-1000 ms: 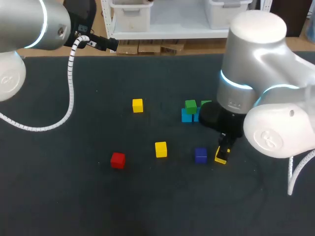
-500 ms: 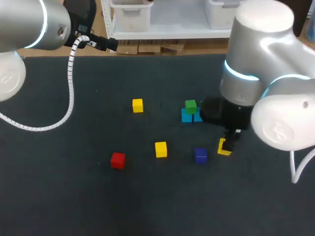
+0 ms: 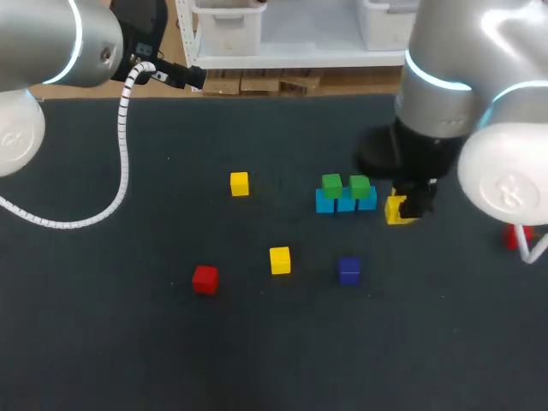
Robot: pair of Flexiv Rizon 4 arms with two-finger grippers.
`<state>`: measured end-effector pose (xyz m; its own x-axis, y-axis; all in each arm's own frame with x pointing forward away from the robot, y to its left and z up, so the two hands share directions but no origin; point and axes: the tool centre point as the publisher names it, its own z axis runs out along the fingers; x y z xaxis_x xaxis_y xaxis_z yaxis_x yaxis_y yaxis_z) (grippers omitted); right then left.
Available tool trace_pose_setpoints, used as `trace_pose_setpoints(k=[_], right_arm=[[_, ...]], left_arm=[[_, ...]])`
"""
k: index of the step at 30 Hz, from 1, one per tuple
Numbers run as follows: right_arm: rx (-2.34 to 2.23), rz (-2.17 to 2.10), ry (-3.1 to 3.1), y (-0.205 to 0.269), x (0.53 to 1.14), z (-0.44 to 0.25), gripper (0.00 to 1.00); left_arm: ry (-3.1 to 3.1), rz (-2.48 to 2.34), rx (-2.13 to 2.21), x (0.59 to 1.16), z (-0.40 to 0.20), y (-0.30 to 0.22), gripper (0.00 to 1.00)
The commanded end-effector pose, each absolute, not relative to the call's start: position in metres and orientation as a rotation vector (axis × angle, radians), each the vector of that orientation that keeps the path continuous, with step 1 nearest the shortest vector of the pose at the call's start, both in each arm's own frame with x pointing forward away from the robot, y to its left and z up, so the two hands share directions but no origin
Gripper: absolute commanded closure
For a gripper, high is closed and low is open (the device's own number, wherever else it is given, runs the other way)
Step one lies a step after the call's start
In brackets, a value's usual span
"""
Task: Place the blue cubes, place green cubes on the blue cubes, place the yellow cubes on the green cubes, then place the red cubes on the yellow cubes, and place purple cube on the red cubes.
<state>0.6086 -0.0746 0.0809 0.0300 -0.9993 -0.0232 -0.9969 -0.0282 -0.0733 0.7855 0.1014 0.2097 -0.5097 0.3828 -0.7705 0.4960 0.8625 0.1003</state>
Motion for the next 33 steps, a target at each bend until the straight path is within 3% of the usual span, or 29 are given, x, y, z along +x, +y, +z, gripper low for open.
trace_pose_setpoints(k=[1,13,33], right_arm=[[-2.238,-0.089,2.125,-0.059,0.622,0.077,1.00],[-2.344,-0.177,2.041,-0.027,0.654,0.070,1.00],[-2.326,-0.120,2.140,-0.017,0.690,0.061,1.00]], left_arm=[[2.165,-0.171,0.637,0.786,0.210,0.102,0.00],[2.165,-0.171,0.637,0.786,0.210,0.102,0.00],[2.165,-0.171,0.637,0.786,0.210,0.102,0.00]])
